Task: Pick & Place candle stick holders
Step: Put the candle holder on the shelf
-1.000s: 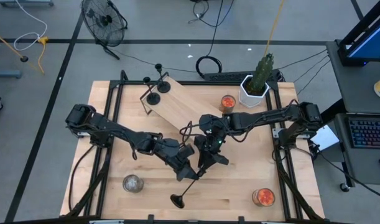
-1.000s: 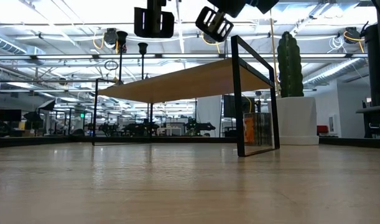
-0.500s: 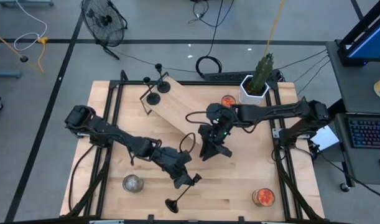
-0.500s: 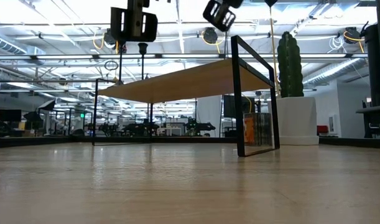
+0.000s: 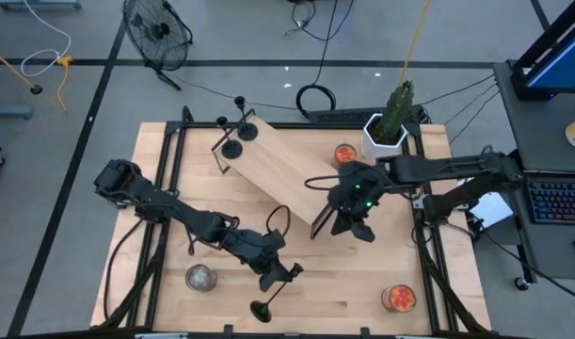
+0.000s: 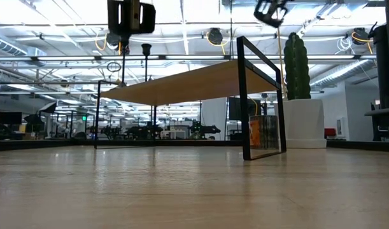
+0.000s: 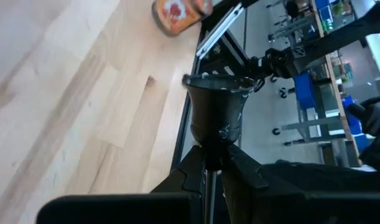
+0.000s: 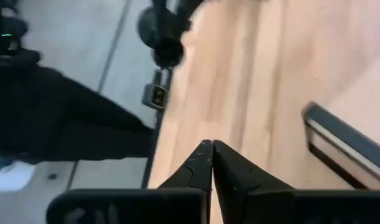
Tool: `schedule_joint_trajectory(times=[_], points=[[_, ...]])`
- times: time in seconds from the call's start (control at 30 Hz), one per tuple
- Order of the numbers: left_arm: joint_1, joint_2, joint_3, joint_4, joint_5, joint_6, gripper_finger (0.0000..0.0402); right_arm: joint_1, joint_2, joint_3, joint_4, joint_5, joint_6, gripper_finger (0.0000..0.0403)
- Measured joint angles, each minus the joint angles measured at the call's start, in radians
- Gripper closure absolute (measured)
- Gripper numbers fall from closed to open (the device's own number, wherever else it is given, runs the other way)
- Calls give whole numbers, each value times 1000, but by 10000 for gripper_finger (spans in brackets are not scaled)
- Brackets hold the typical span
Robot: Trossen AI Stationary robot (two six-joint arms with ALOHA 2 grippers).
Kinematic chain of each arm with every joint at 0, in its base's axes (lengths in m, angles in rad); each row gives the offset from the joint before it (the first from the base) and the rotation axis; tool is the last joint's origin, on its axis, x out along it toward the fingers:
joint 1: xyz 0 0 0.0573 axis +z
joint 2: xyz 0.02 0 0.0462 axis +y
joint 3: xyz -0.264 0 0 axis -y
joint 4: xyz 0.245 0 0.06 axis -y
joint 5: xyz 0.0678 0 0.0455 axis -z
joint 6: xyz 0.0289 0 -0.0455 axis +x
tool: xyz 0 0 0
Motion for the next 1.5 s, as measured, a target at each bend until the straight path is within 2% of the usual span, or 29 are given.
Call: schedule_joint_trajectory(times=[0.2, 0.43, 0.73, 0.87, 1.07, 1.3, 1.5], points=[[11, -26, -1, 12, -73, 93, 373, 72, -97, 0, -31, 174, 74, 401], [52, -63, 0, 26, -289, 210, 373, 160, -195, 0, -29, 395, 139, 402], [66, -205, 0, 109, -548, 436, 373, 268, -287, -4, -23, 616, 140, 402], [85, -256, 0, 118, -715, 562, 373, 287, -345, -78, 18, 639, 139, 402], [160, -274, 0, 129, -904, 765, 373, 286, -499, -301, 165, 635, 211, 402], [299, -265, 0, 150, -998, 840, 373, 286, -697, -471, 223, 637, 206, 403], [373, -245, 0, 159, -1155, 890, 373, 286, -787, -541, 242, 637, 157, 403]])
